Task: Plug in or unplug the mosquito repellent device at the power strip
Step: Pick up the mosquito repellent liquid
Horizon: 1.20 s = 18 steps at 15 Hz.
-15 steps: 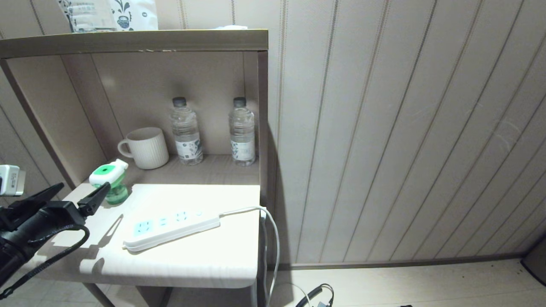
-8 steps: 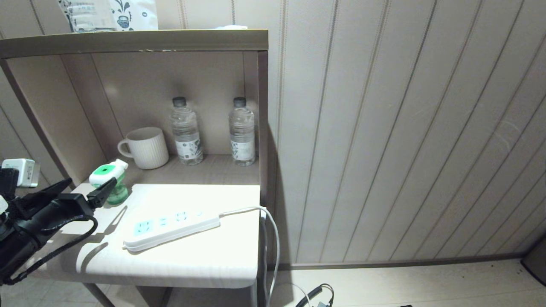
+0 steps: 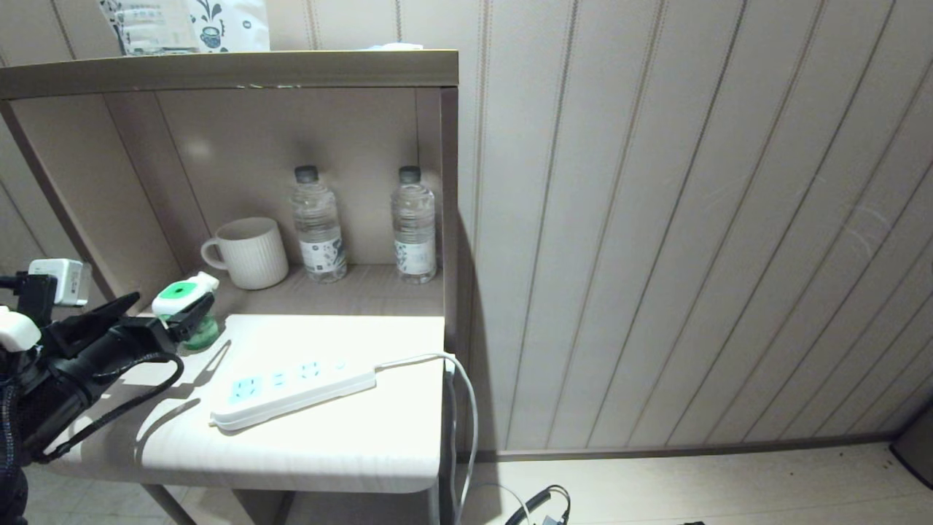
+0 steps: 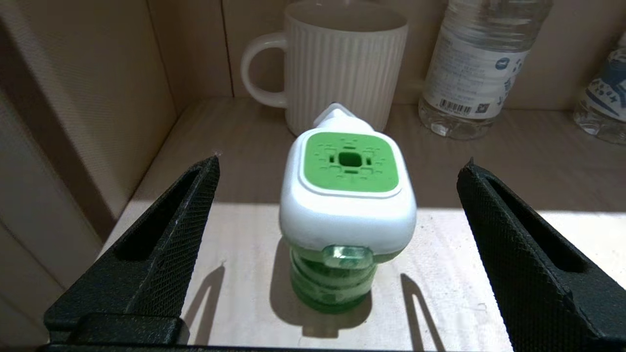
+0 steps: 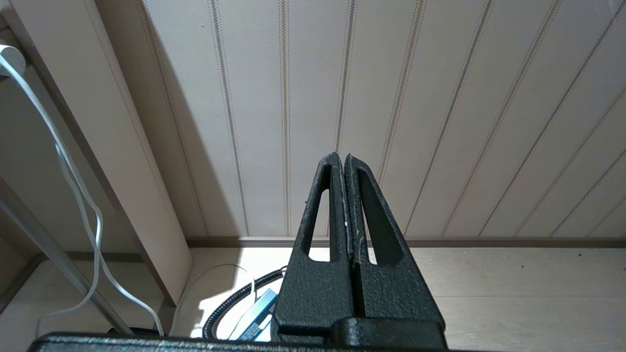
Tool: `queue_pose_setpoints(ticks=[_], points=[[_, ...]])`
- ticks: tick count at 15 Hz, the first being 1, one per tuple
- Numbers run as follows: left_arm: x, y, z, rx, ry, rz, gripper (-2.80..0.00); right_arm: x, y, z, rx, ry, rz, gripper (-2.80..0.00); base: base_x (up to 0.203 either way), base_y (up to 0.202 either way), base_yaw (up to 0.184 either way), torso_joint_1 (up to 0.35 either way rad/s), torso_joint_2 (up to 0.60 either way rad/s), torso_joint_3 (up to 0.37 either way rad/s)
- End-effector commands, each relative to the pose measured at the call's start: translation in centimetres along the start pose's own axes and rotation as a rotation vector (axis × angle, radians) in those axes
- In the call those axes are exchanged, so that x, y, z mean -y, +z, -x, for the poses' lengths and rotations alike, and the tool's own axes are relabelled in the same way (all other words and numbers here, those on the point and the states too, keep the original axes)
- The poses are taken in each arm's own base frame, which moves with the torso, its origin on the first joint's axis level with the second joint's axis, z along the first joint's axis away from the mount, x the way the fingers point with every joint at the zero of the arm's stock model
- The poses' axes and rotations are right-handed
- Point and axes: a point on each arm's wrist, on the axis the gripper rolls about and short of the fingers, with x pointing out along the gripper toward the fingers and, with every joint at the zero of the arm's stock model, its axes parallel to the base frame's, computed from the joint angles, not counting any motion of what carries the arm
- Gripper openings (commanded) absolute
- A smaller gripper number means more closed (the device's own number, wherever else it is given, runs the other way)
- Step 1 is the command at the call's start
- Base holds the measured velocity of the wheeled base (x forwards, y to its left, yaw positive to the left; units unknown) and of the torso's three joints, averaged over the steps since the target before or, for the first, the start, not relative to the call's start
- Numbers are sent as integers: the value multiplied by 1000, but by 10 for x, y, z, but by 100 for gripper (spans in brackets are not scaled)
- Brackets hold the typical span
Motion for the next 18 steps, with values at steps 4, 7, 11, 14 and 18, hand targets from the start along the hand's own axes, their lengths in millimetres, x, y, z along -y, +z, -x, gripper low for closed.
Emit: queue_pose_setpoints(ticks=[4,7,11,14,18], points=[[4,1,-12,46,2,-9,0,0,0,0,0,0,0,-280,0,0,0,0,0,0],[1,-3,-21,39,12,-7,0,0,0,0,0,0,0,-280,0,0,0,0,0,0],[-2,-4,-30,49,30,-7,0,0,0,0,0,0,0,-280,0,0,0,0,0,0],[-3,-3,-32,56,33,-10,0,0,0,0,0,0,0,-280,0,0,0,0,0,0],[-3,-3,-36,63,31,-13,0,0,0,0,0,0,0,-280,0,0,0,0,0,0]])
